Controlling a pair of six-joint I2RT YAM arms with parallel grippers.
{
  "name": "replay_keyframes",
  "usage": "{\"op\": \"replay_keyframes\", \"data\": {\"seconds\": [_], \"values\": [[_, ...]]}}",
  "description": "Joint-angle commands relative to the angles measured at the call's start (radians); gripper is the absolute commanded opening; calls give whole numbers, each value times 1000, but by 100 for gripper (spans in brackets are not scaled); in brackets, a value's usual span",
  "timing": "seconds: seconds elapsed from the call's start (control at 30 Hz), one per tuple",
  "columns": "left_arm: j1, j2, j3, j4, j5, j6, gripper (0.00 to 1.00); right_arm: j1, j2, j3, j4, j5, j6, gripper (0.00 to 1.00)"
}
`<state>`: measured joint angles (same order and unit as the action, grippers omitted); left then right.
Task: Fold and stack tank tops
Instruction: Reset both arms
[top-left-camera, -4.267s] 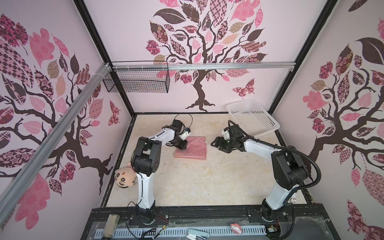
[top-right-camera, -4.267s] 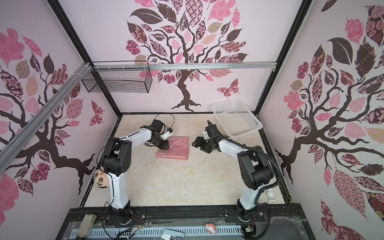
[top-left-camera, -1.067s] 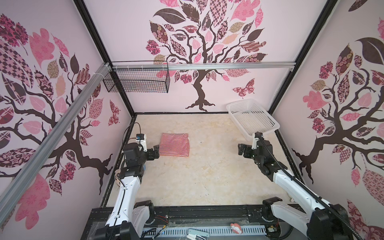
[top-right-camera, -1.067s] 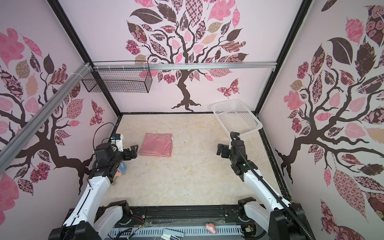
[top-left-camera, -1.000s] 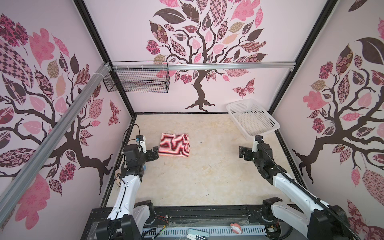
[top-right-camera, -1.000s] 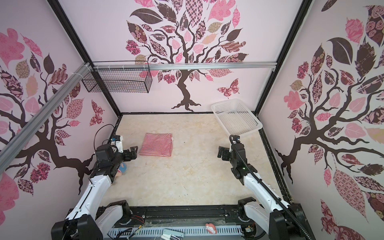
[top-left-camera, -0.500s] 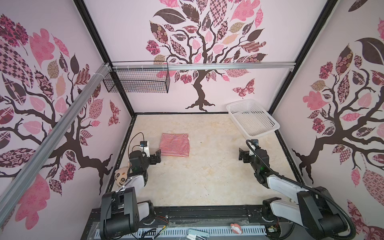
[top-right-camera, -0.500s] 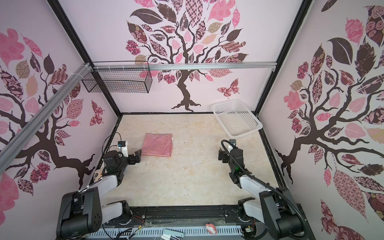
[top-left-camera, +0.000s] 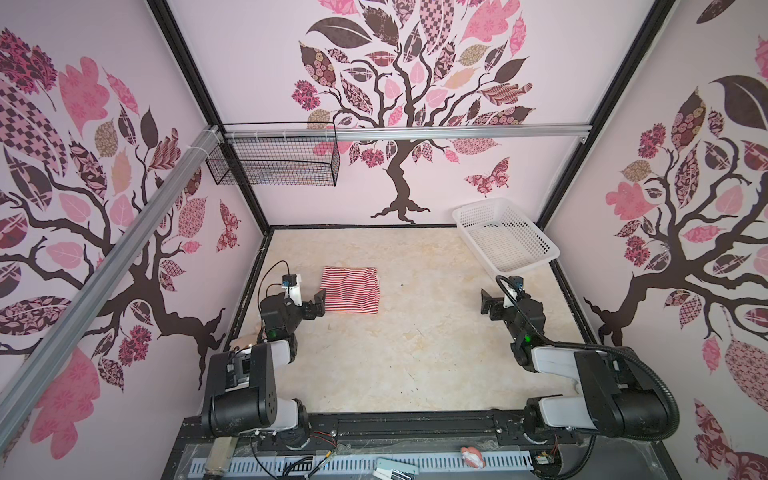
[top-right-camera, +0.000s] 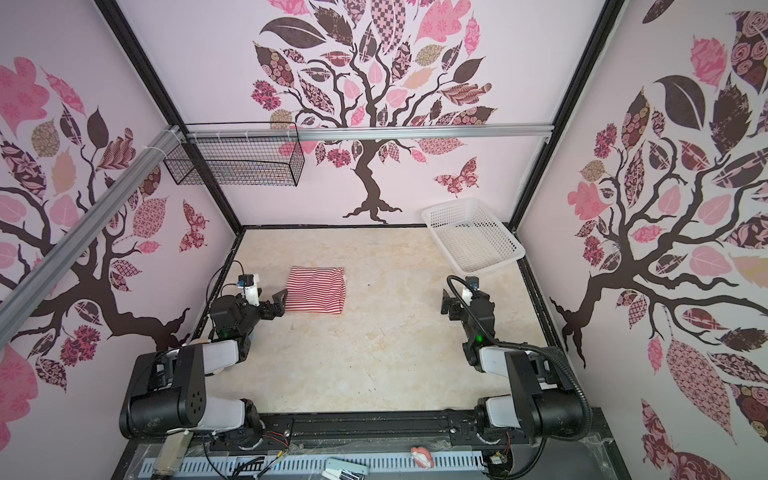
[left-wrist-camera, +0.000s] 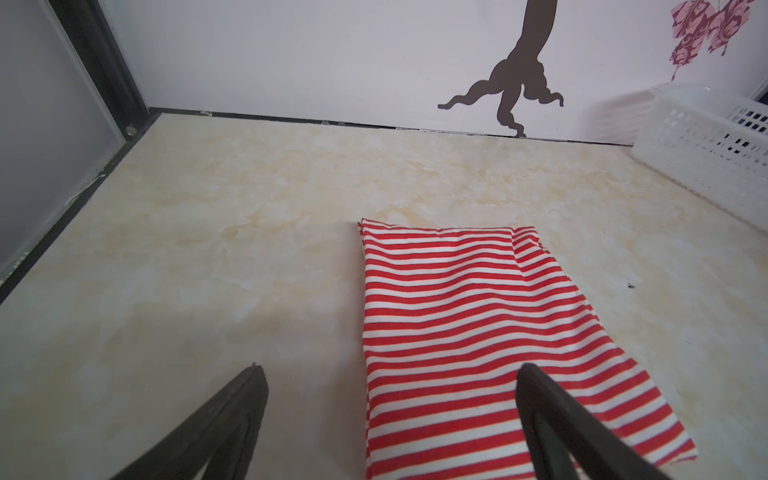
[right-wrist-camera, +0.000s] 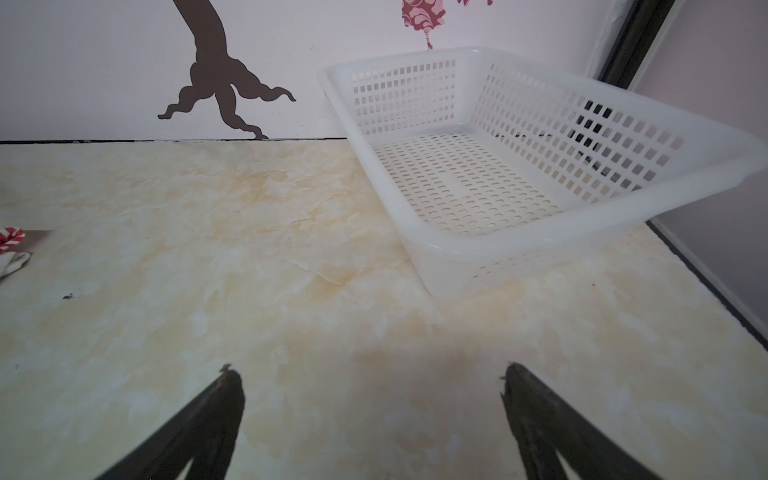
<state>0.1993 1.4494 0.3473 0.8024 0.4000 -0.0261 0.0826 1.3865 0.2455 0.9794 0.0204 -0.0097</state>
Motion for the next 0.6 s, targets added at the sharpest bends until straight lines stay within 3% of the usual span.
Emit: {"op": "replay_keyframes", "data": {"seconds": [0.0,0.07,0.2,0.27,0.33,0.37,0.4,0.47,0.57], "values": [[-17,68,-46,245,9,-31,97,-16,55,-18,169,-26,-18,100],[-19,36,-28,145,-1,-4,97,-18,85,-43,237,-18,-16,100],[-58,35,-11,104,-50,22,97,-25,191,-51,387,-28,-9,100],[-69,39,6,76,-80,24,97,-30,171,-27,312,-34,-8,100],[-109,54,21,48,-195,27,97,-30,157,-4,242,-25,-8,100],[-124,90,22,72,-200,48,97,-30,162,8,226,-12,-5,100],[-129,149,1,219,-194,29,97,-30,169,15,225,2,2,100],[-127,97,18,71,-194,56,97,-30,171,17,224,14,6,100],[-127,134,5,176,-193,33,97,-30,167,15,220,17,4,100]]}}
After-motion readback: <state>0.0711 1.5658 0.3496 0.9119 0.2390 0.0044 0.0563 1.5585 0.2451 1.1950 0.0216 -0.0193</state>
